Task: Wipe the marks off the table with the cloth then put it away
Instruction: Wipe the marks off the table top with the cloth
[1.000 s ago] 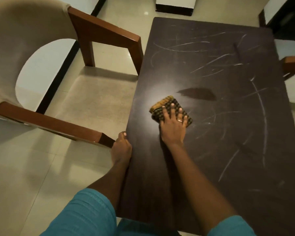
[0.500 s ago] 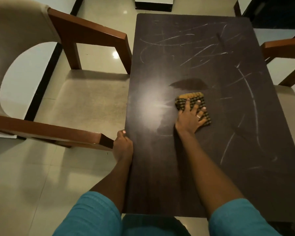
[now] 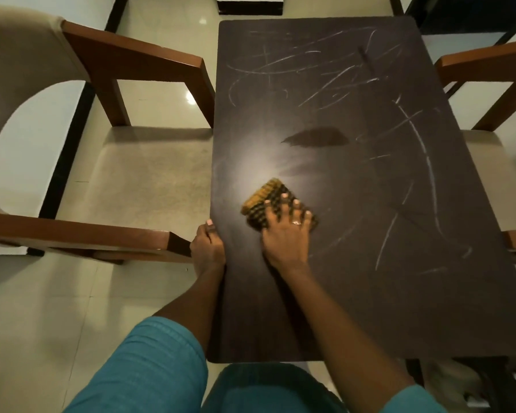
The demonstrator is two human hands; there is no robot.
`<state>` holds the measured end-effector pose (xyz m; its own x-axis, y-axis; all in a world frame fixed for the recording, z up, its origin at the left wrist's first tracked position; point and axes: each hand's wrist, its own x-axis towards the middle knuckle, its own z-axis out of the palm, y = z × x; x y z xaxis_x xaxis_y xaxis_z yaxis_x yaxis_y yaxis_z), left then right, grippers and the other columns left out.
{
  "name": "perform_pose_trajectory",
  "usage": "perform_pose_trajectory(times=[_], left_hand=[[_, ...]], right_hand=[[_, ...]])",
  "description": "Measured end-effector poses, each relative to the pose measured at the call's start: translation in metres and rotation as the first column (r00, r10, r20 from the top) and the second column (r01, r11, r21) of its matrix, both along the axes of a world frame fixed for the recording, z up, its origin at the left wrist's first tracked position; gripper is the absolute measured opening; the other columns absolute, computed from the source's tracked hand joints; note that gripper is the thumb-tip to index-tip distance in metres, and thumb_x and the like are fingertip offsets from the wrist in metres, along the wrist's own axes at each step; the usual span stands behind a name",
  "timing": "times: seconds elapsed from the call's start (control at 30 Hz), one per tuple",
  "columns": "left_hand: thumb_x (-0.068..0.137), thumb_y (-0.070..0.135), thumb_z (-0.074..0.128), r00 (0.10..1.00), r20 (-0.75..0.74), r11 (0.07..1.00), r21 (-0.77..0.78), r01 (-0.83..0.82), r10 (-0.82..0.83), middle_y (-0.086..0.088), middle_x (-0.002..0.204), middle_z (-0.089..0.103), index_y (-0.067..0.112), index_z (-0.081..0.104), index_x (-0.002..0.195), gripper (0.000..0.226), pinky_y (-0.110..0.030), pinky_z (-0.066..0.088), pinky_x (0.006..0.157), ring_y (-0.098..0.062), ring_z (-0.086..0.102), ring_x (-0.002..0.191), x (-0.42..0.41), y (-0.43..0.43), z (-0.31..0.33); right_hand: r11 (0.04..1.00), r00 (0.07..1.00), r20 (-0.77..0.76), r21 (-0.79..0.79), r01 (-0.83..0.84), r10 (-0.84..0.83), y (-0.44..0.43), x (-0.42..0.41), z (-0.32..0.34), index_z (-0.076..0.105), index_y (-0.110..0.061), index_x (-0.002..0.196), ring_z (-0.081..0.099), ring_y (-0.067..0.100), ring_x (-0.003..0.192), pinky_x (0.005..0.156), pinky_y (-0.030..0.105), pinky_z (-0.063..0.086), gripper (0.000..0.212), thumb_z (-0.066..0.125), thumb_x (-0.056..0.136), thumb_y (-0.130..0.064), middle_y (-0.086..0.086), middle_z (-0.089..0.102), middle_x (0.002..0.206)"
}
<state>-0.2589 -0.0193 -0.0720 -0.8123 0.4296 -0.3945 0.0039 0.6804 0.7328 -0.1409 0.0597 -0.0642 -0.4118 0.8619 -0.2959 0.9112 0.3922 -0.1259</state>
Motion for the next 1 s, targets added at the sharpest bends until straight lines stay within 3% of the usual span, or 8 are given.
perform_pose_trajectory(times=[0.07,0.23,0.4,0.5,0.63,0.73,0.87,1.0], left_hand=[[0.098,0.04,0.032,1.0,0.003,0.999,0.032,-0.012,0.012,-0.017,0.099,0.064,0.008,0.057,0.102,0.041,-0.04,0.049,0.082,-0.031,0.06,0.092,0.001,0.0,0.001],[0.098,0.041,0.032,0.999,0.038,0.998,0.053,-0.034,0.032,-0.015,0.101,0.065,0.009,0.06,0.1,0.043,-0.037,0.047,0.085,-0.029,0.06,0.095,0.002,-0.002,0.001],[0.097,0.042,0.032,0.999,0.044,0.988,0.156,0.003,-0.01,-0.009,0.093,0.066,0.014,0.063,0.104,0.042,-0.036,0.049,0.083,-0.025,0.061,0.09,0.005,-0.008,0.004],[0.097,0.044,0.031,0.998,0.053,0.987,0.161,0.014,-0.023,-0.009,0.098,0.066,0.02,0.06,0.118,0.043,-0.035,0.047,0.083,-0.025,0.06,0.091,0.007,-0.014,0.005],[0.1,0.035,0.032,0.996,0.053,0.978,0.199,0.064,-0.076,-0.005,0.091,0.066,0.016,0.061,0.117,0.039,-0.028,0.045,0.074,-0.021,0.061,0.089,0.006,-0.031,0.009],[0.101,0.035,0.027,0.981,-0.053,0.972,0.136,0.191,-0.185,-0.013,0.119,0.062,0.017,0.052,0.129,0.042,-0.034,0.042,0.091,-0.027,0.056,0.111,0.007,-0.048,0.003],[0.1,0.035,0.021,0.922,-0.209,0.942,0.01,0.334,-0.325,-0.015,0.131,0.055,0.013,0.044,0.134,0.046,-0.048,0.04,0.103,-0.033,0.049,0.122,0.006,-0.062,-0.004],[0.094,0.046,0.017,0.91,-0.251,0.942,-0.028,0.335,-0.331,-0.013,0.123,0.059,0.015,0.046,0.127,0.054,-0.056,0.041,0.099,-0.033,0.051,0.117,0.012,-0.06,0.0]], right_hand=[[0.997,0.997,-0.013,0.026,0.075,-0.075,0.015,0.027,0.003,0.061,-0.021,0.126,0.052,0.046,0.121,0.097,0.063,0.037,0.054,0.049,0.075,-0.035,0.021,0.054,0.136],[0.894,0.897,-0.032,0.077,0.442,-0.441,0.049,0.089,0.006,0.038,-0.027,0.143,0.01,0.045,0.143,0.11,0.058,0.016,0.055,0.049,0.09,-0.037,0.02,0.01,0.158],[0.839,0.839,-0.086,0.04,0.542,-0.538,0.044,0.074,0.004,0.036,-0.023,0.143,0.004,0.047,0.143,0.112,0.059,0.008,0.052,0.047,0.093,-0.035,0.019,0.005,0.159],[0.887,0.88,-0.131,0.012,0.462,-0.457,0.017,0.037,0.003,0.042,-0.021,0.139,0.009,0.05,0.142,0.111,0.061,0.01,0.05,0.048,0.092,-0.035,0.02,0.012,0.158],[0.99,0.984,-0.119,0.048,0.136,-0.129,-0.046,-0.015,0.005,0.058,-0.022,0.125,0.036,0.051,0.132,0.104,0.064,0.027,0.046,0.057,0.081,-0.038,0.019,0.04,0.148],[0.993,0.986,-0.119,0.003,-0.118,0.118,-0.077,-0.028,0.001,0.039,-0.024,0.139,0.01,0.045,0.144,0.112,0.062,0.01,0.046,0.042,0.095,-0.037,0.014,0.013,0.159],[0.983,0.976,-0.121,0.008,-0.183,0.183,-0.077,-0.004,0.002,0.036,-0.022,0.142,0.009,0.041,0.145,0.112,0.062,0.009,0.05,0.044,0.095,-0.035,0.015,0.01,0.159],[0.998,0.999,-0.013,0.046,-0.031,0.032,-0.062,0.045,-0.001,0.066,-0.021,0.114,0.052,0.042,0.123,0.093,0.063,0.04,0.046,0.058,0.071,-0.038,0.018,0.053,0.137]])
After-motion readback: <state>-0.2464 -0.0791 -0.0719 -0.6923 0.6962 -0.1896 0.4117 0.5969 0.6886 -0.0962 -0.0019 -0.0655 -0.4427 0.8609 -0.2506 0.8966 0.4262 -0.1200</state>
